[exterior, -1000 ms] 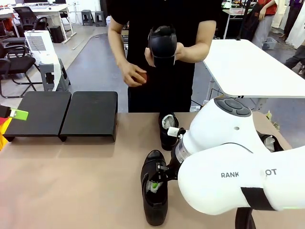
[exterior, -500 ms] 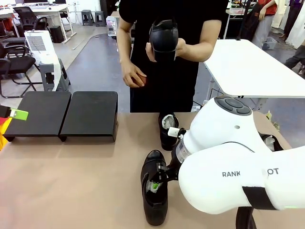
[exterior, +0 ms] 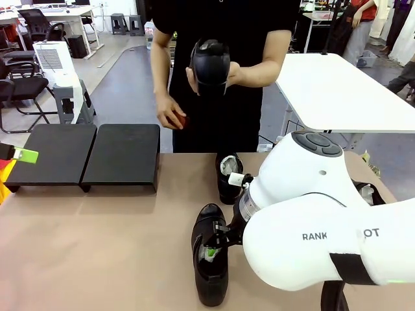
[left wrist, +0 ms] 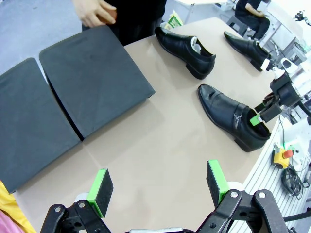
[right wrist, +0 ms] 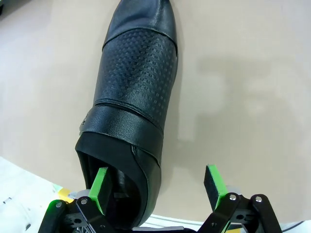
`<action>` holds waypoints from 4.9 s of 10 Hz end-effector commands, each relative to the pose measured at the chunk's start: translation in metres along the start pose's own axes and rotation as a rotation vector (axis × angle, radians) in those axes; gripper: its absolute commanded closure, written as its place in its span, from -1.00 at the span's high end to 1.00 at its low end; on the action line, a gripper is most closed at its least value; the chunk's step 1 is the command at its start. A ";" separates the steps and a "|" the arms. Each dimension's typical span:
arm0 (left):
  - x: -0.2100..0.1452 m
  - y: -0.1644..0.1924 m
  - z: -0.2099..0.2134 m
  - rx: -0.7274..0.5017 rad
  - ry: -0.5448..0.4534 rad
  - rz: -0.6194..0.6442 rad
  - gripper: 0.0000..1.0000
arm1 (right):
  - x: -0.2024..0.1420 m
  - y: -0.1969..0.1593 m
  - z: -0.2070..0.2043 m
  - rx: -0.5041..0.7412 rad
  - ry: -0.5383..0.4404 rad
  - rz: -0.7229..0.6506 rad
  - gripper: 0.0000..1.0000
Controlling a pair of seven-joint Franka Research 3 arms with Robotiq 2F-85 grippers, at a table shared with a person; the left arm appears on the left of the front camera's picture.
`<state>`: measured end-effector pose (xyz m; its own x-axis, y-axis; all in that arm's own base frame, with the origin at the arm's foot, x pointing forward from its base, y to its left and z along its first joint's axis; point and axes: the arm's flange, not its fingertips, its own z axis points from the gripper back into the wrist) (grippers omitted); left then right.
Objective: Organize the shoes by placing them on the stand.
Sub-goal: Place the Shoe from the middle of the table onto the Shoes Stand.
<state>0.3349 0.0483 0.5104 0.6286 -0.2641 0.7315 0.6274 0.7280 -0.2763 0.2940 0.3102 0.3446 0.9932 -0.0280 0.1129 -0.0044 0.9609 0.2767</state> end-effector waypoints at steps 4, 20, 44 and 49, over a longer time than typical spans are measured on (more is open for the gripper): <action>0.001 0.001 0.001 -0.015 -0.013 -0.012 1.00 | -0.007 -0.026 0.073 -0.090 -0.144 0.135 1.00; 0.018 -0.099 -0.030 0.182 0.289 0.175 1.00 | 0.078 -0.223 0.189 -0.069 -0.094 -0.084 1.00; 0.005 -0.382 -0.346 0.354 0.547 0.272 1.00 | 0.078 -0.223 0.189 -0.069 -0.094 -0.084 1.00; -0.007 -0.390 -0.383 0.377 0.585 0.313 1.00 | 0.078 -0.223 0.189 -0.069 -0.094 -0.084 1.00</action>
<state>0.2551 -0.4621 0.3775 0.9507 -0.2539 0.1780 0.2784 0.9517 -0.1293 0.3512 0.0417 0.4726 0.9740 -0.1353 0.1817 0.0947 0.9718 0.2161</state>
